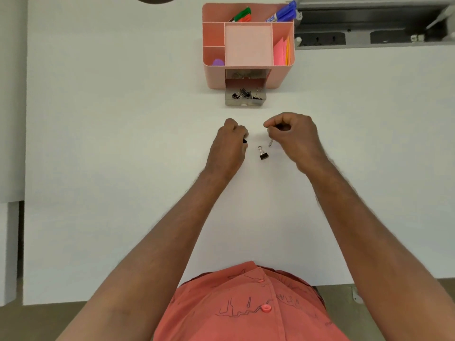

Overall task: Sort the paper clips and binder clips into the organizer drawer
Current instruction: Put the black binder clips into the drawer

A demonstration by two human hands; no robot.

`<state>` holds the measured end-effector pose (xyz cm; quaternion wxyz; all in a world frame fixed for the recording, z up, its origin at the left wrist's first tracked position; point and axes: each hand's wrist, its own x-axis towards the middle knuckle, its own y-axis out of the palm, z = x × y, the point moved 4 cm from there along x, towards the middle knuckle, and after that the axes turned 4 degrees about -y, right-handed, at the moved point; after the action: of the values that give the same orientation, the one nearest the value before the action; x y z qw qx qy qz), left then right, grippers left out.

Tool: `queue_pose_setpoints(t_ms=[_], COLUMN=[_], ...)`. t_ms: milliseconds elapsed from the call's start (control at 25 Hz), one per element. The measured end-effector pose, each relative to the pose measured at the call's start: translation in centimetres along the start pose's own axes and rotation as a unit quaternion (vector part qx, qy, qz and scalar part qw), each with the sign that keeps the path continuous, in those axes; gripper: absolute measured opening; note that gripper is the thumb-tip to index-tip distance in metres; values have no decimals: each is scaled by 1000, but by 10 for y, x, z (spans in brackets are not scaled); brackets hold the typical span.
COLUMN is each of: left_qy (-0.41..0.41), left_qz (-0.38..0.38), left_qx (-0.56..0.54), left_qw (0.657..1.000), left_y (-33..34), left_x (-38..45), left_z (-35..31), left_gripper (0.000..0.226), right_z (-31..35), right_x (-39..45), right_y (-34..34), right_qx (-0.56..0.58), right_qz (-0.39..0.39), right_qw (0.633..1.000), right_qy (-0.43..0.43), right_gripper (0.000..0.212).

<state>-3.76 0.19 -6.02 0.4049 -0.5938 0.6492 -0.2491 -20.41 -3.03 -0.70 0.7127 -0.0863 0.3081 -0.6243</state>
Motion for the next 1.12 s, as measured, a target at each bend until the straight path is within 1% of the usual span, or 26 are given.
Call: queue_pose_setpoints(t_ms=[120, 200, 320, 440, 520, 680, 840, 920, 1000, 1120], left_qy=[-1, -2, 0, 4, 7, 22, 31, 19, 3, -14], left_qz=[9, 15, 22, 16, 13, 11, 14, 19, 29, 35], left_qx=[6, 4, 3, -2, -3, -2, -6, -15, -35, -67], left_qw=[1000, 1000, 1000, 1000, 1000, 1000, 999, 1000, 999, 997], left_y=[0, -1, -3, -4, -3, -5, -10, -10, -9, -11], left_x=[2, 3, 4, 4, 3, 4, 5, 6, 7, 7], left_z=[1, 1, 0, 0, 1, 1, 1, 4, 9, 15], left_gripper=[16, 17, 18, 15, 15, 17, 17, 20, 25, 24], right_z=[35, 53, 62, 59, 54, 45, 41, 40, 37, 16], right_x=[28, 49, 71, 79, 80, 85, 83, 77, 65, 34], right_y=[-5, 2, 18, 38, 48, 54, 55, 49, 40, 30], right_qx=[-19, -74, -155, -218, -243, -252, -234, -192, -142, -97], right_qz=[-27, -38, -47, -28, -8, 8, 13, -5, -44, -89], right_qw=[996, 986, 962, 936, 923, 924, 930, 940, 952, 968], right_qy=[-79, -147, -219, -276, -298, -289, -285, -280, -266, -214], right_gripper=[14, 14, 15, 13, 13, 18, 25, 29, 30, 27])
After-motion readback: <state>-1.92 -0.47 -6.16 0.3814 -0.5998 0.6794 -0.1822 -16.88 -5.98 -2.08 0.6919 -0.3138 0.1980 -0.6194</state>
